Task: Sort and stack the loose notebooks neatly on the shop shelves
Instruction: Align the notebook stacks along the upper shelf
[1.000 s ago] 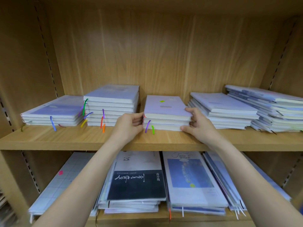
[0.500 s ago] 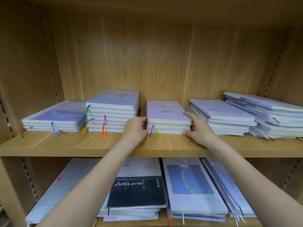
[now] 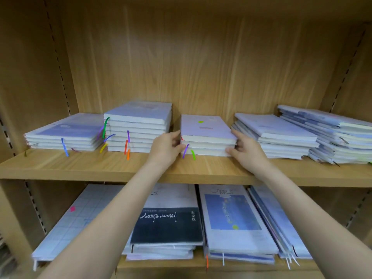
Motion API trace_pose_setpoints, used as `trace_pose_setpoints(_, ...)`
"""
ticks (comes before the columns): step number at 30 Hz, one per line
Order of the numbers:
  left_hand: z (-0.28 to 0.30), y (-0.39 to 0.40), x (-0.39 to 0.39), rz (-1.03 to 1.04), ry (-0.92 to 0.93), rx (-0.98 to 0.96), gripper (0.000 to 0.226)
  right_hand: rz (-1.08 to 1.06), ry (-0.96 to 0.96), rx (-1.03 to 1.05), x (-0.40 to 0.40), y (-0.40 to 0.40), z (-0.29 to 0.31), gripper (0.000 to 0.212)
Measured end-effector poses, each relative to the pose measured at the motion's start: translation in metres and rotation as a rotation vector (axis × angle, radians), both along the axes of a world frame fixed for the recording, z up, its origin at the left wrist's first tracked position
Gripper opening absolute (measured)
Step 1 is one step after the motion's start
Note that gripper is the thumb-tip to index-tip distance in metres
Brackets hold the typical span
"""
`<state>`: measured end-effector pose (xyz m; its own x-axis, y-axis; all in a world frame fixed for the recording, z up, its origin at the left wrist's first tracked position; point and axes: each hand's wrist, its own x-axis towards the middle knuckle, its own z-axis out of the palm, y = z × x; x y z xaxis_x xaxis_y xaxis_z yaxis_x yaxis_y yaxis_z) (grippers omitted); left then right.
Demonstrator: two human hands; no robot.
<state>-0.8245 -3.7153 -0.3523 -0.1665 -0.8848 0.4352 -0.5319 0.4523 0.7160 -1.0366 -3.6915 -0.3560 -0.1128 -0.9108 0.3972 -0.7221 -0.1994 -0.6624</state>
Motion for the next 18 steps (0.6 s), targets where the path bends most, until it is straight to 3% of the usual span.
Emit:
trace_pose_setpoints(11, -0.010, -0.004, -0.001, 0.013, -0.087, -0.080, 0.036, -0.054, 0.080, -0.043, 0.008, 0.008, 0.002, 0.063)
trace_pose_setpoints(15, -0.012, 0.014, -0.003, 0.065, -0.026, -0.252, 0.048, -0.011, -0.122, -0.065, 0.008, 0.039, -0.003, 0.073)
trace_pose_setpoints(18, -0.001, 0.030, -0.020, 0.022, 0.087, -0.382, 0.042, -0.040, -0.179, -0.149, -0.018, 0.068, -0.001, 0.066)
